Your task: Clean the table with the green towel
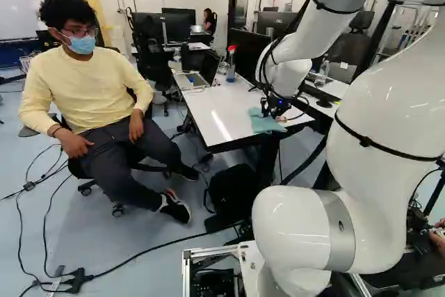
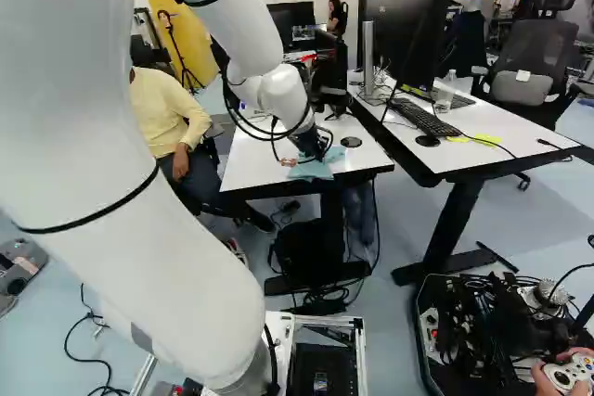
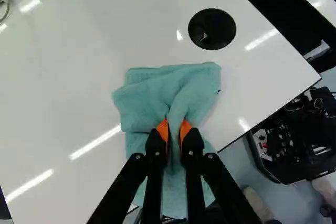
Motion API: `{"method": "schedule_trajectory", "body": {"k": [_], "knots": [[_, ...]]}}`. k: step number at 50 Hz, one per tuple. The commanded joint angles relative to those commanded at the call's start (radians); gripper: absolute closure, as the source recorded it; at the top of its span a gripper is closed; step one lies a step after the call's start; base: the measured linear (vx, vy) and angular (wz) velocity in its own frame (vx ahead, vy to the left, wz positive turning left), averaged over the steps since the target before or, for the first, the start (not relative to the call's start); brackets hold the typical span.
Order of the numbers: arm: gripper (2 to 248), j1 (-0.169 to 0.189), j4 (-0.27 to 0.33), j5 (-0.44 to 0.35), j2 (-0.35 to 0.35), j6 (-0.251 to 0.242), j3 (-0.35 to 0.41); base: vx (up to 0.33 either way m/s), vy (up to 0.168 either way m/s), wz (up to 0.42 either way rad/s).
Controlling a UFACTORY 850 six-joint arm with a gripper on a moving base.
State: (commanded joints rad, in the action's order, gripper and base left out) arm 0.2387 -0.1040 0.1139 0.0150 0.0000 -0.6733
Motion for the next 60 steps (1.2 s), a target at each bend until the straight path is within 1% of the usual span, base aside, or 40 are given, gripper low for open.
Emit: {"method": "schedule_trajectory", "body": {"k": [16, 23, 31, 39, 60], "knots": [[205, -0.063, 0.0, 0.0, -0.004, 0.0, 0.004, 0.0, 0.0, 0.0], [205, -0.091, 0.0, 0.0, 0.012, 0.0, -0.013, 0.0, 0.0, 0.0], [205, -0.114, 0.0, 0.0, 0.042, 0.0, -0.044, 0.0, 0.0, 0.0], [205, -0.123, 0.0, 0.0, 0.053, 0.0, -0.056, 0.0, 0.0, 0.0], [205, -0.124, 0.0, 0.0, 0.05, 0.0, -0.057, 0.0, 0.0, 0.0]]}}
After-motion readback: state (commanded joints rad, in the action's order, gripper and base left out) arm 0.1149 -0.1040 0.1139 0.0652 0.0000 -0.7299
